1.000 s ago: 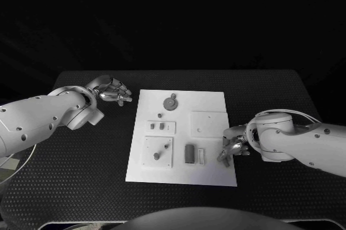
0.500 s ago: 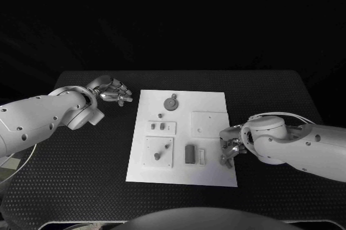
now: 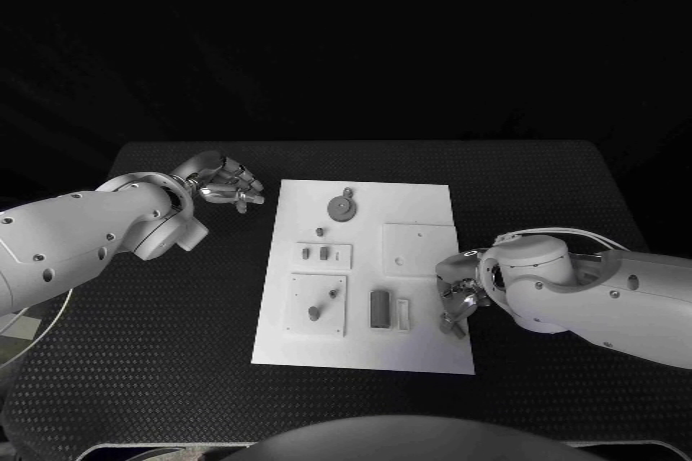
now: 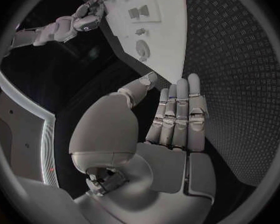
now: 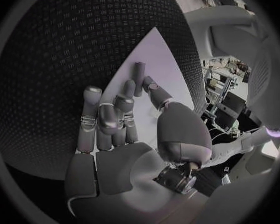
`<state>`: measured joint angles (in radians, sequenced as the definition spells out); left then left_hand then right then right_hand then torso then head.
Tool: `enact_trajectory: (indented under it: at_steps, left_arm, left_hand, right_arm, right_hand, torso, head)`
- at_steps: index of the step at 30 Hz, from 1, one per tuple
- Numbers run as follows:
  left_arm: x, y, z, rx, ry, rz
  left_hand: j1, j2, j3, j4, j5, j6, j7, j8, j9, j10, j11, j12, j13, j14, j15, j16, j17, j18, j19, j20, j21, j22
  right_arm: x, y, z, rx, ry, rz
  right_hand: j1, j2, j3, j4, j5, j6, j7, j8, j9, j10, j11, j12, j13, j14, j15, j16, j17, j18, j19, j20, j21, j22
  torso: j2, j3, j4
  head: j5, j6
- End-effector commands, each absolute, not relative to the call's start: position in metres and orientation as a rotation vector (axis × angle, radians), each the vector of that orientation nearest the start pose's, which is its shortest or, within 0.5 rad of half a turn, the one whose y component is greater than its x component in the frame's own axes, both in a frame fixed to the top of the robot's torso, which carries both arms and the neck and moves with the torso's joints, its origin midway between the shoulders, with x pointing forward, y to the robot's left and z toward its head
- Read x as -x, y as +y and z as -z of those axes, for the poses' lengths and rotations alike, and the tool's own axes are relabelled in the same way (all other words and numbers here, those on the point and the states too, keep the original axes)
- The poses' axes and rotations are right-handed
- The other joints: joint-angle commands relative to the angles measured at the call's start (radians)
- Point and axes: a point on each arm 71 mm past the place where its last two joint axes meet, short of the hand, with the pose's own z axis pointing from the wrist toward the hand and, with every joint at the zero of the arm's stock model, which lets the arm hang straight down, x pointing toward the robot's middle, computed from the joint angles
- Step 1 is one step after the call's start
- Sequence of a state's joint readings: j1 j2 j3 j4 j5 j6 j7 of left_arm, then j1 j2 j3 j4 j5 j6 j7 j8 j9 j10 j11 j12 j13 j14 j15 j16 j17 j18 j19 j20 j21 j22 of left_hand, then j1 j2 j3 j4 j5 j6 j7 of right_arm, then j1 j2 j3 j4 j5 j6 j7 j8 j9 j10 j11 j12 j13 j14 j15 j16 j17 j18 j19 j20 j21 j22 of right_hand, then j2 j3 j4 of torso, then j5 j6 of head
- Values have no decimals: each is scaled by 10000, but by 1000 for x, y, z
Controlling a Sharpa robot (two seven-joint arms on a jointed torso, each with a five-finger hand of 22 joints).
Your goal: Assemble the parts on the task board
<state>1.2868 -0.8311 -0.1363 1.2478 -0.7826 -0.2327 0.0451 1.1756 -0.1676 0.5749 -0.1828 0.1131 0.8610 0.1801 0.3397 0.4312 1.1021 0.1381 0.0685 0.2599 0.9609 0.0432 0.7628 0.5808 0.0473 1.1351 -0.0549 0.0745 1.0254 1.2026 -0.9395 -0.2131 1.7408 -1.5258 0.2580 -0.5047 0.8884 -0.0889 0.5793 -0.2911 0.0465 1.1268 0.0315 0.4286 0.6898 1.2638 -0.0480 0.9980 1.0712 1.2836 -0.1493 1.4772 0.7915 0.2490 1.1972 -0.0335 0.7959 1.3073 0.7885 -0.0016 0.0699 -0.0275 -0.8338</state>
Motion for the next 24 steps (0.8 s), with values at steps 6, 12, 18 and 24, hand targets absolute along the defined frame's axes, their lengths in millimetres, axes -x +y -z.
enact_trajectory:
  at_steps: [6, 12, 18, 24]
  left_arm:
    - [-534, 284, 194, 4721, 17913, 8044]
    - [-534, 284, 195, 4717, 17961, 8021]
    - [-534, 283, 195, 4709, 17989, 8025]
    - [-534, 283, 195, 4704, 17999, 8025]
  left_hand:
    - [-18, 50, 12, 58, 58, -66, -26, 48, -11, -5, 62, 5, -15, 79, 14, -51, 15, 145, 67, 4, -36, 16]
    - [-1, 49, 20, 52, 66, -67, -26, 49, -12, -4, 62, 4, -16, 79, 13, -55, 21, 146, 66, 3, -36, 17]
    - [6, 47, 22, 49, 70, -67, -26, 49, -13, -5, 61, 4, -17, 79, 13, -57, 23, 146, 64, 3, -37, 17]
    - [19, 45, 27, 44, 75, -68, -26, 50, -14, -5, 62, 4, -19, 80, 13, -60, 28, 145, 64, 4, -36, 18]
  right_arm:
    - [-395, -216, 276, -639, 24408, -3822]
    - [-400, -217, 269, -3209, 24488, -4995]
    - [-403, -216, 268, -4523, 24523, -5494]
    - [-405, -210, 266, -4361, 24163, -5542]
  right_hand:
    - [289, 629, -111, -29, 23, -436, 320, -1719, -25, -81, 1, 30, -31, 0, -13, -43, -22, 128, -84, -7, 13, 176]
    - [325, 722, -140, -26, 23, -461, 327, -1740, -28, -105, 7, 24, -39, -13, -9, -54, -31, 128, -104, -4, 2, 175]
    - [314, 763, -161, -20, 23, -460, 328, -1743, -28, -112, 8, 24, -40, -17, -7, -59, -35, 128, -112, 0, -3, 174]
    - [242, 802, -214, -11, 23, -446, 328, -1741, -26, -117, 8, 31, -39, -15, -7, -57, -37, 128, -109, 8, -4, 173]
  torso:
    - [-3, -7, 9]
    - [-1, -11, 3]
    - [-2, -3, 7]
    - [5, 2, -3]
  head:
    - [26, -11]
    - [27, -8]
    - [24, -17]
    - [20, -19]
